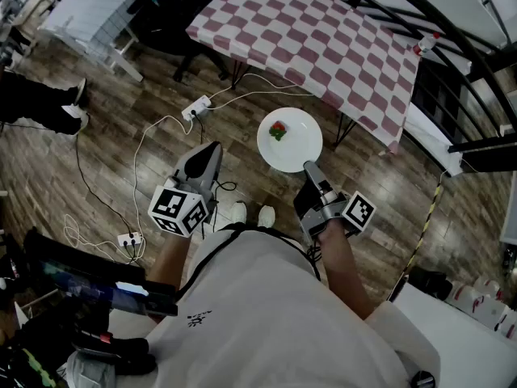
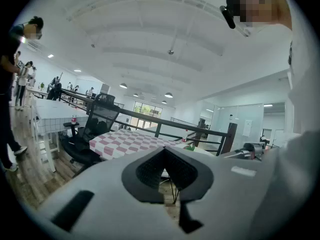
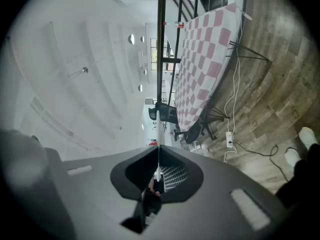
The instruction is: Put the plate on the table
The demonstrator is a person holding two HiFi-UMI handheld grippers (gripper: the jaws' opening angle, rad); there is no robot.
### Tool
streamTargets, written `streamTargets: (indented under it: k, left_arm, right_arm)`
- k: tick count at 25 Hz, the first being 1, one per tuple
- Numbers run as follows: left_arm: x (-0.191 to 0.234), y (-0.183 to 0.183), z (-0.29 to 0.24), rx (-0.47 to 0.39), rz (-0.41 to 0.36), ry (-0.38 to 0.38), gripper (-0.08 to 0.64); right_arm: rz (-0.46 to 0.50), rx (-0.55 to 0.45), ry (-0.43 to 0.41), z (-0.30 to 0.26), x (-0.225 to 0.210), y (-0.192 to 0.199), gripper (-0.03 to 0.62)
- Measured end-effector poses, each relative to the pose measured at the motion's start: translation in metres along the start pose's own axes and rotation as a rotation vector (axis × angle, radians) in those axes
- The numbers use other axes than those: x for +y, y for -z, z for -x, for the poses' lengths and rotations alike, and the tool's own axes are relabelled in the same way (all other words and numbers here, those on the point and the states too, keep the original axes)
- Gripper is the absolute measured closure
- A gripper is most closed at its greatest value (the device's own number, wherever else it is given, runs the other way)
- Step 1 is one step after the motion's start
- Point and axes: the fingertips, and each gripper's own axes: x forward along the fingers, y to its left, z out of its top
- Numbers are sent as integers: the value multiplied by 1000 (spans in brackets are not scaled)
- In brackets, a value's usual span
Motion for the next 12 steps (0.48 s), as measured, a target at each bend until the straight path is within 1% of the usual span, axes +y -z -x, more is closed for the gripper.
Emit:
streamTargets:
  k: [6, 12]
  left_arm:
    - [-4, -1, 9, 1, -1, 36, 558]
    - [3, -7, 14, -3, -1, 51, 558]
  right_arm:
    - [-5, -7, -14, -4, 6, 21, 577]
    - [-2, -15, -13, -10, 11, 30, 577]
